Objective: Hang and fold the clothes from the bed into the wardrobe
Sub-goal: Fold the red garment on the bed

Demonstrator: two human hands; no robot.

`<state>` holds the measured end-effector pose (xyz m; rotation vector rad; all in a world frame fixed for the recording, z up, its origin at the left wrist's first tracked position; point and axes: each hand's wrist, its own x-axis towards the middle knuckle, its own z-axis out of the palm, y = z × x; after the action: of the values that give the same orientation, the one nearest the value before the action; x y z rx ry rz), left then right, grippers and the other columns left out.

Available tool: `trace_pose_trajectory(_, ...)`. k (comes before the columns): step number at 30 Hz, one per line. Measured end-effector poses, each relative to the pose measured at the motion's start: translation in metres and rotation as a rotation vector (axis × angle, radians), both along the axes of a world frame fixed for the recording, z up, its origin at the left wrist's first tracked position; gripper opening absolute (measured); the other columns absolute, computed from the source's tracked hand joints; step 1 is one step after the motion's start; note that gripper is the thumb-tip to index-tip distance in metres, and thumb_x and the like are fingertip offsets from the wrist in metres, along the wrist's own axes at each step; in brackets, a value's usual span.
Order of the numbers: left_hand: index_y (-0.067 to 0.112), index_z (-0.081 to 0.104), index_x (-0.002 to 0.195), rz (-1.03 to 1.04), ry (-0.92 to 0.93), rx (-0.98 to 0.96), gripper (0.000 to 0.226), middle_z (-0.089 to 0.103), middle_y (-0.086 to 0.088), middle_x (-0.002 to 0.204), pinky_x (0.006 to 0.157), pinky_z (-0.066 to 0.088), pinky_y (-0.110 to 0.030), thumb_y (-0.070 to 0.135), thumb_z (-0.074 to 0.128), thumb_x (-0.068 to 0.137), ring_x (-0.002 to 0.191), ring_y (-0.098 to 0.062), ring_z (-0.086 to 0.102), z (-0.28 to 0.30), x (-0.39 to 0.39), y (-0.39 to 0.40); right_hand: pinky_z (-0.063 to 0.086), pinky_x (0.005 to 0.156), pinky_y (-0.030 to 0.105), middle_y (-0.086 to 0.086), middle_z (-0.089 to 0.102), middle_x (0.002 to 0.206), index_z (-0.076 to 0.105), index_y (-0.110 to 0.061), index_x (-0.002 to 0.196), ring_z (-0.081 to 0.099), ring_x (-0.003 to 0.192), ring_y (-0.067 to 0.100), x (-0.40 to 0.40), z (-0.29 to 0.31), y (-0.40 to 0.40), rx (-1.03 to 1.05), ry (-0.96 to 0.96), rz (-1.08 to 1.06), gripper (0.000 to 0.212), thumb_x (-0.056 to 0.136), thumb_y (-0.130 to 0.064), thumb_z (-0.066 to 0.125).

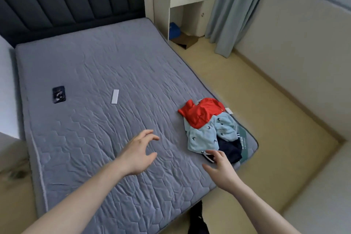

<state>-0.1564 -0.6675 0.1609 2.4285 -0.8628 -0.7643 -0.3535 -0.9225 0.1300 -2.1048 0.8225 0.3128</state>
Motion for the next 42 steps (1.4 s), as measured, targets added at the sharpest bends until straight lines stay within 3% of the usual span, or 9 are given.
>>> trace_pose_trajectory(7, 0.039, 0.047, 0.141, 0.195, 0.046, 0.136, 0.048, 0.023, 0.017, 0.162, 0.119, 0.030, -0.034, 0.035, 0.063, 0.096, 0.147, -0.012, 0.034, -0.074, 0.022, -0.064, 0.046, 0.066, 0.015, 0.002, 0.036, 0.152, 0.040, -0.025, 0.153, 0.055, 0.086, 0.004, 0.100, -0.129, -0.126, 0.064, 0.146, 0.064, 0.060, 0.098, -0.030, 0.063)
trace_pose_trajectory(14, 0.042, 0.046, 0.141, 0.300, 0.065, 0.179, 0.048, 0.021, 0.022, 0.161, 0.116, 0.026, -0.023, 0.032, 0.062, 0.097, 0.147, -0.008, 0.033, -0.181, 0.050, -0.120, 0.036, 0.108, 0.034, 0.012, 0.024, 0.164, 0.027, -0.020, 0.161, 0.036, 0.146, 0.025, 0.191, -0.289, -0.209, 0.040, 0.218, 0.092, 0.072, 0.098, -0.027, 0.061)
trace_pose_trajectory(19, 0.044, 0.047, 0.139, 0.342, 0.108, 0.168, 0.046, 0.021, 0.026, 0.159, 0.109, 0.033, -0.021, 0.034, 0.063, 0.096, 0.135, -0.010, 0.047, -0.270, 0.065, -0.150, 0.046, 0.070, 0.027, 0.008, 0.046, 0.122, 0.031, -0.035, 0.158, 0.039, 0.083, 0.008, 0.235, -0.412, -0.250, 0.115, 0.292, -0.021, 0.085, 0.080, -0.045, 0.063)
trace_pose_trajectory(23, 0.041, 0.049, 0.138, 0.361, 0.129, 0.161, 0.045, 0.023, 0.024, 0.160, 0.109, 0.031, -0.019, 0.032, 0.063, 0.097, 0.134, -0.014, 0.049, -0.324, 0.065, -0.163, 0.052, 0.093, 0.038, 0.009, 0.053, 0.116, 0.042, -0.032, 0.155, 0.053, 0.096, 0.019, 0.259, -0.457, -0.259, 0.158, 0.225, -0.214, 0.087, 0.072, -0.043, 0.064)
trace_pose_trajectory(26, 0.041, 0.048, 0.139, 0.353, 0.127, 0.174, 0.045, 0.022, 0.025, 0.159, 0.104, 0.030, -0.016, 0.032, 0.061, 0.097, 0.134, -0.010, 0.048, -0.336, 0.059, -0.161, 0.038, 0.117, 0.041, 0.012, 0.033, 0.159, 0.041, -0.010, 0.156, 0.045, 0.139, 0.030, 0.262, -0.452, -0.246, -0.014, 0.116, -0.226, 0.072, 0.088, -0.022, 0.061)
trace_pose_trajectory(29, 0.040, 0.049, 0.138, 0.347, 0.127, 0.158, 0.044, 0.024, 0.024, 0.158, 0.106, 0.027, -0.014, 0.031, 0.062, 0.097, 0.139, -0.007, 0.043, -0.330, 0.051, -0.151, 0.033, 0.120, 0.040, 0.010, 0.035, 0.162, 0.047, -0.004, 0.151, 0.041, 0.146, 0.028, 0.256, -0.422, -0.230, -0.147, -0.031, -0.160, 0.056, 0.096, -0.011, 0.056)
trace_pose_trajectory(34, 0.037, 0.051, 0.136, 0.369, 0.082, 0.119, 0.044, 0.030, 0.022, 0.156, 0.106, 0.022, -0.010, 0.028, 0.064, 0.095, 0.142, -0.002, 0.037, -0.302, 0.044, -0.129, 0.048, 0.080, 0.029, -0.012, 0.064, 0.129, 0.068, -0.027, 0.132, 0.065, 0.096, 0.015, 0.234, -0.327, -0.187, -0.198, -0.410, -0.114, 0.037, 0.101, -0.014, 0.054)
trace_pose_trajectory(39, 0.027, 0.044, 0.147, 0.370, 0.051, 0.031, 0.062, 0.035, 0.015, 0.155, 0.109, 0.020, -0.009, 0.025, 0.070, 0.090, 0.143, -0.006, 0.039, -0.276, 0.037, -0.112, 0.039, 0.096, 0.011, -0.005, 0.071, 0.103, 0.078, -0.025, 0.119, 0.061, 0.112, 0.012, 0.192, -0.227, -0.111, -0.078, -0.638, -0.034, 0.033, 0.095, -0.004, 0.068)
trace_pose_trajectory(42, 0.022, 0.035, 0.155, 0.410, 0.040, -0.063, 0.083, 0.036, 0.010, 0.156, 0.113, 0.017, -0.009, 0.029, 0.078, 0.084, 0.145, -0.007, 0.036, -0.265, 0.034, -0.098, 0.044, 0.095, 0.019, -0.009, 0.071, 0.097, 0.080, -0.023, 0.113, 0.064, 0.102, 0.017, 0.169, -0.191, -0.063, 0.026, -0.704, 0.037, 0.031, 0.094, -0.001, 0.070)
